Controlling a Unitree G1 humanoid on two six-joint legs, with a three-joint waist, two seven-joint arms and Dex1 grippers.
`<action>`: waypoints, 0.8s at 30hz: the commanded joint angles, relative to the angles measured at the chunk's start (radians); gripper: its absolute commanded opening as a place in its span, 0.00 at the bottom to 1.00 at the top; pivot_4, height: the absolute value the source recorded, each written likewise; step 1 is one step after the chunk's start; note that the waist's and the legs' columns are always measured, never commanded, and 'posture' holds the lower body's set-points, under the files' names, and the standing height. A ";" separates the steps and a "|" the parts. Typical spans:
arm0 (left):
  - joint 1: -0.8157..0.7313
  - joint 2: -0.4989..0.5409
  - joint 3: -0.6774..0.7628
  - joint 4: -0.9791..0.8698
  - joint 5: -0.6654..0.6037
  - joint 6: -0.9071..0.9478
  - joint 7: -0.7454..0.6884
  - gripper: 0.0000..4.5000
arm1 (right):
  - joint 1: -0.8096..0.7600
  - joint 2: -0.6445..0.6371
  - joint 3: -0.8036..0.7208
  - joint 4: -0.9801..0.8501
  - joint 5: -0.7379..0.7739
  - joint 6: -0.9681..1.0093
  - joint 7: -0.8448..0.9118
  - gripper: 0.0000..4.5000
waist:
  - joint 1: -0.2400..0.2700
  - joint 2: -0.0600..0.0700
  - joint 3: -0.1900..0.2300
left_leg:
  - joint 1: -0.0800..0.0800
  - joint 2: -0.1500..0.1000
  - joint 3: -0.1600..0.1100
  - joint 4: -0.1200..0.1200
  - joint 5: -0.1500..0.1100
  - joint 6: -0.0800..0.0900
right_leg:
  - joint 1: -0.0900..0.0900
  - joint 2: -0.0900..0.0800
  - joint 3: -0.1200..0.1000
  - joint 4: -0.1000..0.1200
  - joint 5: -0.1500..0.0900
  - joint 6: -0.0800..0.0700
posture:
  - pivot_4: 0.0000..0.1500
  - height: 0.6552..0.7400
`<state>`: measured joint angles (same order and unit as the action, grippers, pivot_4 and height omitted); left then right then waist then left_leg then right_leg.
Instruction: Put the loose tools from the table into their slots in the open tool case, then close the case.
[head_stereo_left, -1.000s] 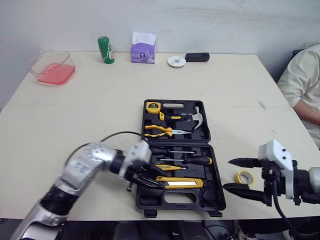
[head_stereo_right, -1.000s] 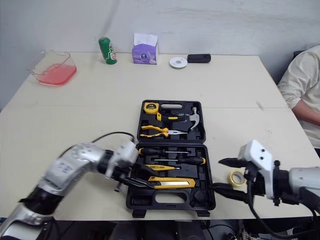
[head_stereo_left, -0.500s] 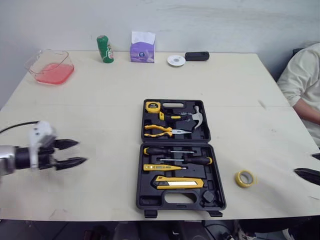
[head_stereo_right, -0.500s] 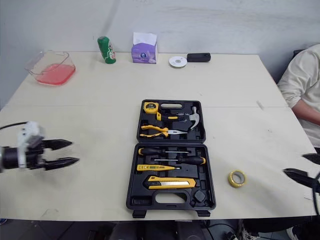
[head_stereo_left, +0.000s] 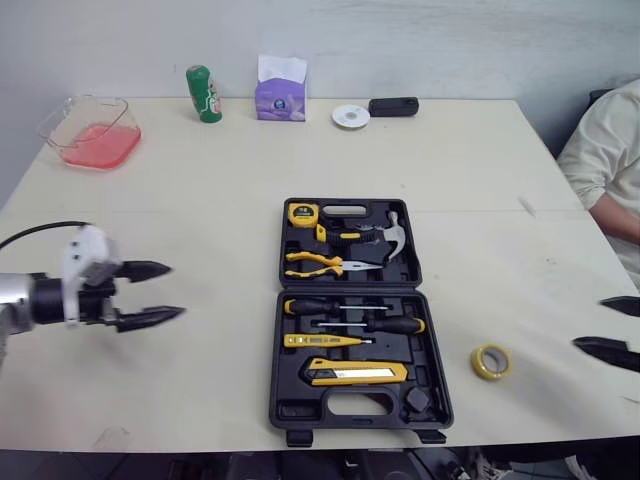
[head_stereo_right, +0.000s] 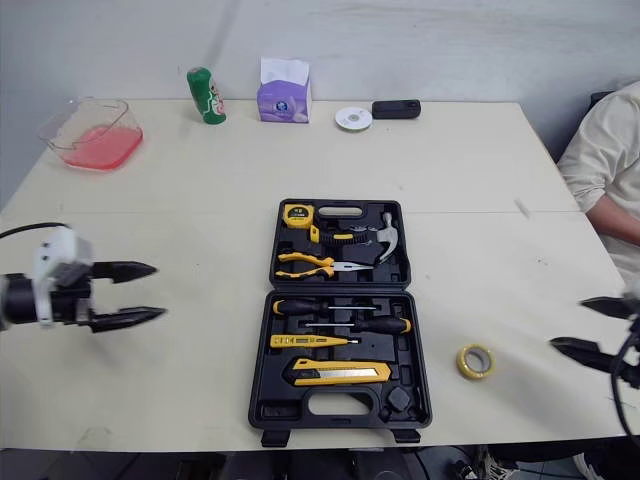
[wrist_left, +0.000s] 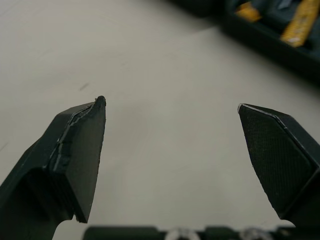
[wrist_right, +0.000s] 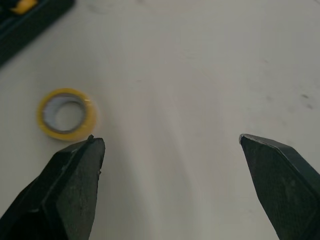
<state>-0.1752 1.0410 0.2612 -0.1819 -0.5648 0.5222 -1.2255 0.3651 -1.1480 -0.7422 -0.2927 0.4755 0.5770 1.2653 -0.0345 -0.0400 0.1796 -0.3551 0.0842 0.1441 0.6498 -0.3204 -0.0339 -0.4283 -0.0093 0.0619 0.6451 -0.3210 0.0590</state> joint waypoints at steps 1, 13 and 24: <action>-0.097 -0.023 -0.061 -0.150 -0.099 0.068 0.000 0.99 | -0.012 -0.058 0.008 -0.142 0.017 0.061 0.015 1.00 | 0.001 0.000 0.000 | 0.000 -0.001 0.000 0.001 0.000 0.000 | 0.000 0.000 0.001 0.000 0.001 0.001 | 1.00 0.82; -0.349 -0.302 -0.354 -0.260 -0.090 0.085 0.080 1.00 | -0.046 -0.129 0.290 -0.304 -0.123 -0.025 -0.013 0.72 | 0.003 0.000 0.000 | -0.001 -0.005 0.000 0.013 0.000 0.003 | 0.004 0.002 0.003 0.003 0.003 0.004 | 1.00 0.82; -0.376 -0.360 -0.402 -0.275 -0.074 0.053 0.066 1.00 | -0.091 -0.126 0.443 -0.266 -0.232 -0.020 -0.075 0.60 | 0.000 0.000 0.000 | 0.001 -0.006 0.000 0.017 0.003 0.004 | 0.004 0.002 0.007 0.009 0.003 0.004 | 1.00 0.82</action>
<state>-0.5413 0.6825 -0.1432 -0.4212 -0.6309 0.5879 -1.1554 0.2890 -1.2653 -0.2974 -0.5615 0.2545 0.5674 1.1931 -0.0344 -0.0403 0.1800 -0.3538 0.0785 0.1444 0.6665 -0.3179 -0.0300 -0.4246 -0.0075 0.0689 0.6542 -0.3185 0.0633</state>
